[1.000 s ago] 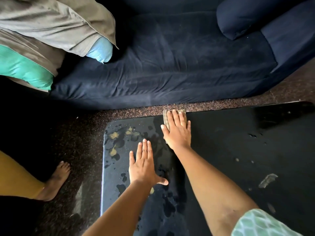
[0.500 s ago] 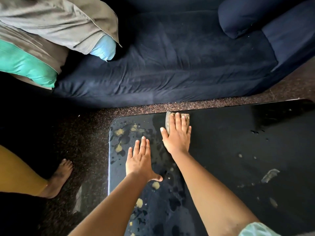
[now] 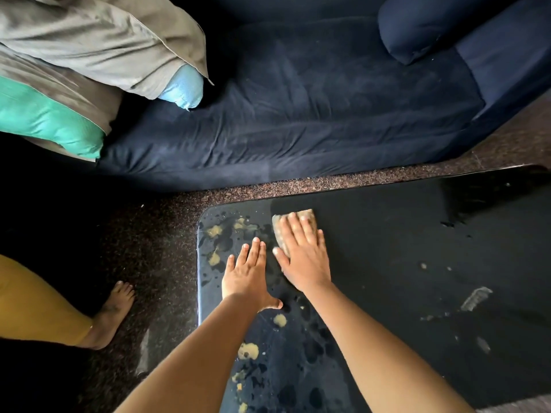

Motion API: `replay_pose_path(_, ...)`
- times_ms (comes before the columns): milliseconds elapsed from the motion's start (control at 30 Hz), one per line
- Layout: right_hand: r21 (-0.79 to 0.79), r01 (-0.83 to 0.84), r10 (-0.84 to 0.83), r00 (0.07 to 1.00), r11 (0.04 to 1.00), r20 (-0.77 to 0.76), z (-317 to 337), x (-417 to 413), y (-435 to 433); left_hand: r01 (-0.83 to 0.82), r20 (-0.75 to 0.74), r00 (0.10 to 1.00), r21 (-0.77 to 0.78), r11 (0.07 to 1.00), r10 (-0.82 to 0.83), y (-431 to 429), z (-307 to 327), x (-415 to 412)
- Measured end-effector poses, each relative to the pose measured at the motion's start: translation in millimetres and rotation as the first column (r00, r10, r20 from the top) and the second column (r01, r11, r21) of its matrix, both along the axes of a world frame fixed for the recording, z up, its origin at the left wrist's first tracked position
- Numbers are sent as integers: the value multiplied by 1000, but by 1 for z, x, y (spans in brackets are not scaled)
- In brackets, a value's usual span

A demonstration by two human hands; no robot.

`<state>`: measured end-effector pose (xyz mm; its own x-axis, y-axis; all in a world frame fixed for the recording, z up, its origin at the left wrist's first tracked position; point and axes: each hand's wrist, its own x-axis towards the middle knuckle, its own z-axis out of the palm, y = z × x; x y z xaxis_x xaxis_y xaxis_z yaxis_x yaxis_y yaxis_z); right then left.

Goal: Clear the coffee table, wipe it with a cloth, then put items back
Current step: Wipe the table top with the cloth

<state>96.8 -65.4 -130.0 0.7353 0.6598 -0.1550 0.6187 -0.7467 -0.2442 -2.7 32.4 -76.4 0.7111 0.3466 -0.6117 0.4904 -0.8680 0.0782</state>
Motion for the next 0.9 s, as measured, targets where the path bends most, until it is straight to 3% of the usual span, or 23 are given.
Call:
replay_pose_path(67, -25, -273, 274, 961, 962, 38, 0, 6, -25, 10, 2, 1000, 0, 1000, -10, 2, 1, 0)
replay_pose_path(100, -49, -329, 331, 942, 943, 52, 0, 14, -35, 15, -2, 1000, -3, 1000, -15, 2, 1, 0)
replay_pose_path(167, -81, -184, 187, 982, 980, 31, 1, 26, -40, 23, -5, 1000, 5, 1000, -23, 3, 2, 1)
replay_pose_path(233, -76, 127, -128, 992, 989, -18, 0, 23, -24, 23, -14, 1000, 8, 1000, -23, 3, 1, 2)
replay_pose_path(300, -50, 237, -238, 971, 970, -32, 0, 8, -4, 18, -23, 1000, 12, 1000, -18, 2, 0, 2)
replay_pose_path(367, -12, 73, -73, 997, 997, -5, -2, -7, -4, 11, -33, 999, 20, 1000, -11, 0, -1, 2)
replay_pose_path(433, -17, -228, 228, 972, 974, 47, -3, -3, -25, 10, -46, 999, 12, 1000, -9, -1, -1, 3)
replay_pose_path(500, -44, -321, 324, 943, 946, 80, -2, 13, -38, -2, -59, 998, 7, 1000, 3, -2, -2, 3)
replay_pose_path(600, -44, 28, -27, 999, 999, 18, -1, 22, -11, -10, -84, 996, 3, 1000, 11, -1, -3, 3)
replay_pose_path(667, -49, 195, -195, 981, 980, -5, -2, 12, 17, -20, -89, 996, 10, 1000, 21, -3, -4, 3)
replay_pose_path(733, -13, 119, -119, 993, 993, 18, -2, 9, 27, -36, -97, 995, 17, 999, 37, -4, -4, 4)
replay_pose_path(833, -34, -201, 202, 978, 979, 42, 3, 32, 13, -47, -120, 991, 35, 998, 51, -7, -2, 7)
replay_pose_path(900, -72, -202, 205, 978, 977, 37, 2, 51, 14, -50, -139, 989, 44, 998, 56, -7, -2, 10)
